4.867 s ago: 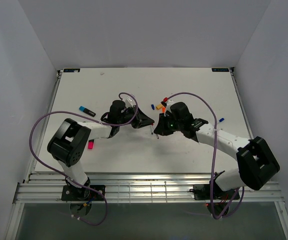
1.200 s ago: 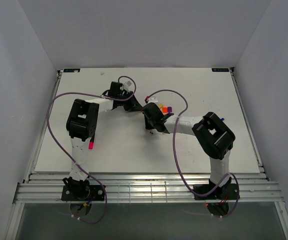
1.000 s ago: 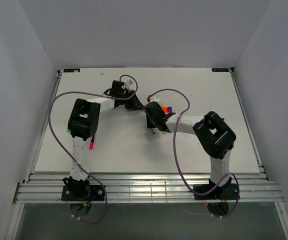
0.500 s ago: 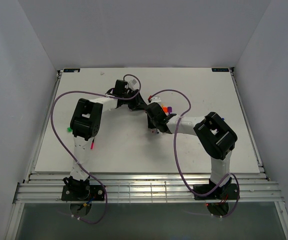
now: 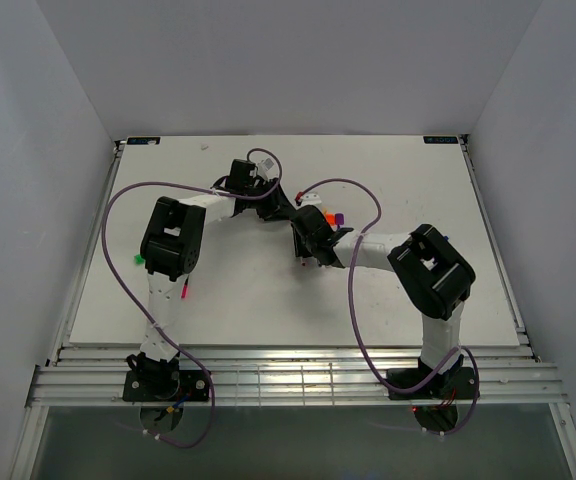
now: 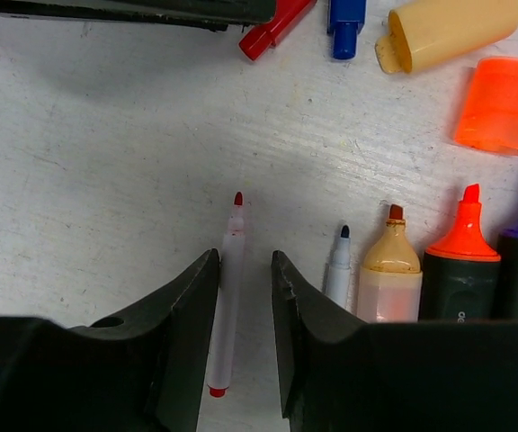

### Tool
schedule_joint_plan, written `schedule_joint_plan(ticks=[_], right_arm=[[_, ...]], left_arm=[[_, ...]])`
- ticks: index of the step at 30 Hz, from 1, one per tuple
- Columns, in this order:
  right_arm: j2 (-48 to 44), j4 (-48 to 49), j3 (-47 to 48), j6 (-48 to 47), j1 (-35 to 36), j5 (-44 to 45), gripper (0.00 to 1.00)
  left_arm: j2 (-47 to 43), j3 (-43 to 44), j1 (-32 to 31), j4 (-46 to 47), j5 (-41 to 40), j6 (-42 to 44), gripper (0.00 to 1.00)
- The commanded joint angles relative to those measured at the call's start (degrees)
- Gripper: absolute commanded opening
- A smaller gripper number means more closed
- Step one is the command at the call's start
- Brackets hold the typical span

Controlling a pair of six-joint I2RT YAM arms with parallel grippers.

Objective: Open the pen caps

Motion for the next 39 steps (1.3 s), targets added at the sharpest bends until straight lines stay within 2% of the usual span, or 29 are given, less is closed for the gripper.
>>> schedule_joint_plan(ticks=[1, 10, 17, 20, 21, 26, 29, 30, 32, 39], right_arm=[[-1.0, -4.5, -0.2, -2.3, -0.2, 0.5, 0.37], [-9.9, -6.0, 2.5, -5.1, -0.1, 1.2, 0.38], [-19.8, -11.2, 3.7, -5.2, -0.5, 4.4, 0.45], [-23.8, -16.1, 2.1, -2.5, -4.0, 4.0, 0.47], [-25.1, -17.2, 1.0, -1.7, -7.3, 3.2, 0.47], [-32.6, -20.6, -7.0, 1.7, -16.8, 4.1, 0.46], [-34.6, -22.3, -10.2, 3.4, -29.3, -2.0, 0.47], [-35.1, -22.5, -10.8, 3.5, -31.5, -3.6, 0.47], [-35.1, -23.0, -11.6, 3.2, -35.4, -3.5, 0.47], [-28.8, -24.4, -8.6, 2.0, -41.9, -0.6, 0.47]], left_arm=[[-2.1, -1.6, -0.3, -2.7, -3.6, 1.7, 0.48], [-12.4, -7.9, -0.3, 2.1, -8.3, 0.4, 0.51], [-23.4, -16.0, -0.3, 6.9, -11.2, -2.3, 0.52], [-28.8, -21.8, -0.4, 10.3, -12.2, -6.0, 0.52], [-31.2, -24.9, -0.6, 12.5, -11.5, -6.7, 0.52], [-34.5, -28.9, -4.7, 14.0, -11.6, -8.6, 0.53], [-35.4, -31.7, -6.5, 16.4, -10.6, -9.4, 0.53], [-35.6, -32.2, -6.9, 17.5, -10.2, -9.9, 0.53], [-35.9, -33.2, -7.6, 18.2, -9.4, -10.0, 0.53], [-37.1, -34.6, -7.8, 18.9, -8.0, -9.5, 0.53]])
